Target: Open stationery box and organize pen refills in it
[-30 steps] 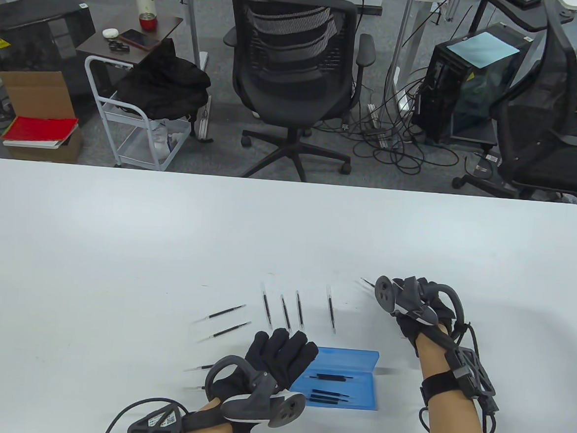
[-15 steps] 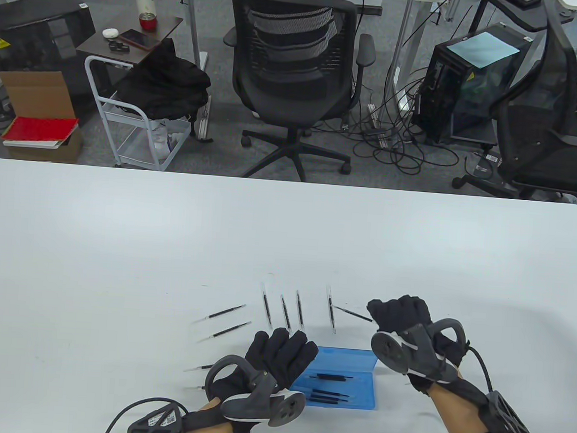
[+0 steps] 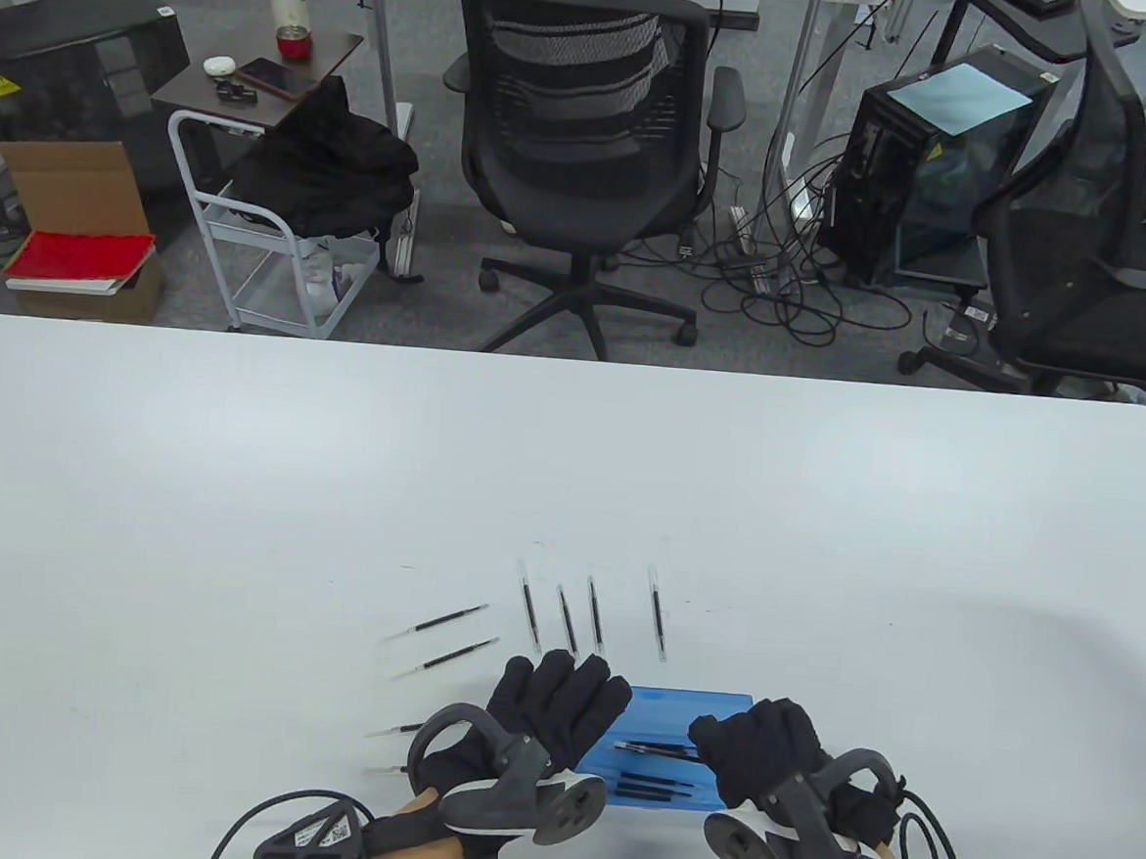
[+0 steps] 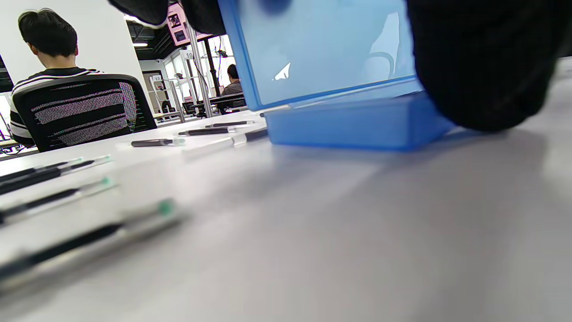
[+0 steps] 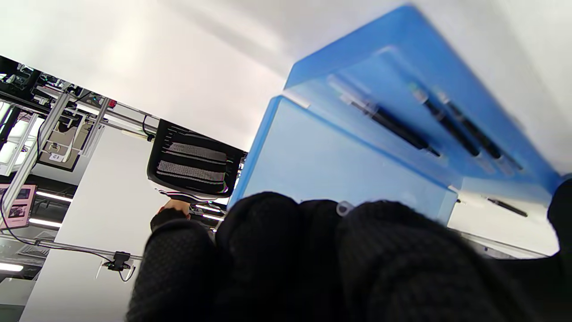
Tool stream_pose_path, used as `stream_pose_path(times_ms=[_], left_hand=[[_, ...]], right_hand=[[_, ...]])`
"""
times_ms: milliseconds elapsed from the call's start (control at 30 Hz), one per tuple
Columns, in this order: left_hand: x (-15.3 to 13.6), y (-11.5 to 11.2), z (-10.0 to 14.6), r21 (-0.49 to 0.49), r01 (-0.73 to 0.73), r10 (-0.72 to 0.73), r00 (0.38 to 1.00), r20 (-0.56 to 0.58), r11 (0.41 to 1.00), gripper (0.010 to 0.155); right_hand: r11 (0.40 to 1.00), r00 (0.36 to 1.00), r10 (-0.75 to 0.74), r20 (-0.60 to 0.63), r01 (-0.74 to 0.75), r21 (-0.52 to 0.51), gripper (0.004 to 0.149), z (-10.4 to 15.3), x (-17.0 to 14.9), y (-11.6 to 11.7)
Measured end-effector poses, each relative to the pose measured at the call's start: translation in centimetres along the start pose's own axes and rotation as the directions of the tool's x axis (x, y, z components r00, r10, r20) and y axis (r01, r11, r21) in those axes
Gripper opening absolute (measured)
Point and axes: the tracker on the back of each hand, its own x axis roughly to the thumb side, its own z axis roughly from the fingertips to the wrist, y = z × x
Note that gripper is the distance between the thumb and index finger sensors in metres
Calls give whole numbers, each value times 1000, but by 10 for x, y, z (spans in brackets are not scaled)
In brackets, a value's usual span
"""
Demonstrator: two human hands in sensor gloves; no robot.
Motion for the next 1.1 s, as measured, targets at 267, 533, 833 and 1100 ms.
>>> stream_pose_path(times_ms=[267, 533, 833, 1100], left_hand=[[0, 0, 0, 6, 4, -4, 1000, 2, 1000, 118], [-1, -1, 0, 4, -12, 12, 1000, 8, 1000, 118], [-1, -1, 0, 5, -12, 12, 1000, 8, 1000, 118], [0, -1, 0, 4, -11, 11, 1000, 9, 1000, 118]], right_hand=[[994, 995, 97, -18, -95, 59, 60, -9, 24, 15], [992, 997, 79, 12, -80, 93, 60, -25, 37, 19], [990, 999, 43, 4, -43, 137, 59, -33, 38, 26], [991, 1000, 23, -8, -22, 133, 58, -32, 36, 15]])
